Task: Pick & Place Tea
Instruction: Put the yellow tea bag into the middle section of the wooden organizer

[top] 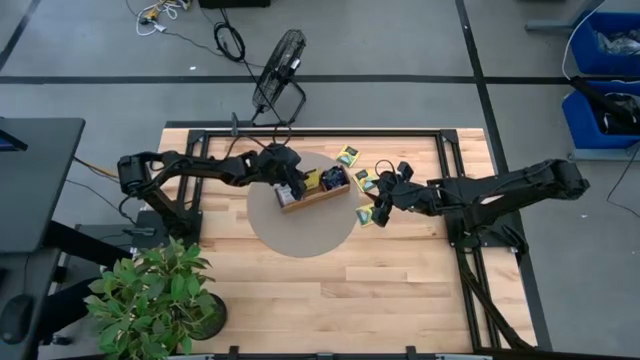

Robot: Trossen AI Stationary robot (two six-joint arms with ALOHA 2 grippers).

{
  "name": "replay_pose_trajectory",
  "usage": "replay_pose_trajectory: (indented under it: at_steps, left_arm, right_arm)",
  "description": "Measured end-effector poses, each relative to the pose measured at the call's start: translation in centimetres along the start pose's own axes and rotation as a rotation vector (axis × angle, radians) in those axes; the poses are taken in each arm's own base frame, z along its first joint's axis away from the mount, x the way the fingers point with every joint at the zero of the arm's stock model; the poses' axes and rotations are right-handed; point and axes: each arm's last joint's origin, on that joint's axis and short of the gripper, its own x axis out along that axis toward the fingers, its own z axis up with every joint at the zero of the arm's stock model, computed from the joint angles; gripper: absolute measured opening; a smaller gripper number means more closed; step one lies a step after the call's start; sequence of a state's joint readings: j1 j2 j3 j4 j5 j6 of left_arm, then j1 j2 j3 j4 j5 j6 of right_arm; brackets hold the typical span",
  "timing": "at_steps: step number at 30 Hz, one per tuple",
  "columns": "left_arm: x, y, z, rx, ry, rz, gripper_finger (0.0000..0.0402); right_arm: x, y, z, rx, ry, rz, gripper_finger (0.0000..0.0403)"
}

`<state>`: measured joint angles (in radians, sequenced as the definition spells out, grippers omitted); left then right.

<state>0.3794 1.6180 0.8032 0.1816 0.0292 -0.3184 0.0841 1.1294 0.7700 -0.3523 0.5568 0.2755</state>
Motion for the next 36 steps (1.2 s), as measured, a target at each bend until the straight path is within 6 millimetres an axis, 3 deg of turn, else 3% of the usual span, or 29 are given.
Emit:
replay_pose_trajectory:
  at_steps: [7, 20, 32, 36]
  left_arm:
    - [0.1, 0.2, 0.4, 0.013, -0.040, 0.016, 0.0001]
    - [1.8, 0.8, -1.2, 0.003, 0.042, 0.031, 0.0008]
    - [1.8, 0.8, -1.2, -0.063, 0.037, 0.037, 0.0073]
    - [1.1, 0.5, -0.3, -0.040, -0.022, 0.021, 0.0097]
  right_arm:
    - [0.2, -0.3, 0.1, 0.009, 0.001, -0.013, 0.0190]
    - [0.2, -0.3, 0.2, 0.010, -0.009, -0.013, 0.0190]
    - [0.6, -1.0, 0.4, 0.014, -0.007, -0.038, 0.0190]
    - [0.7, -1.2, 0.5, 0.019, -0.009, -0.028, 0.0190]
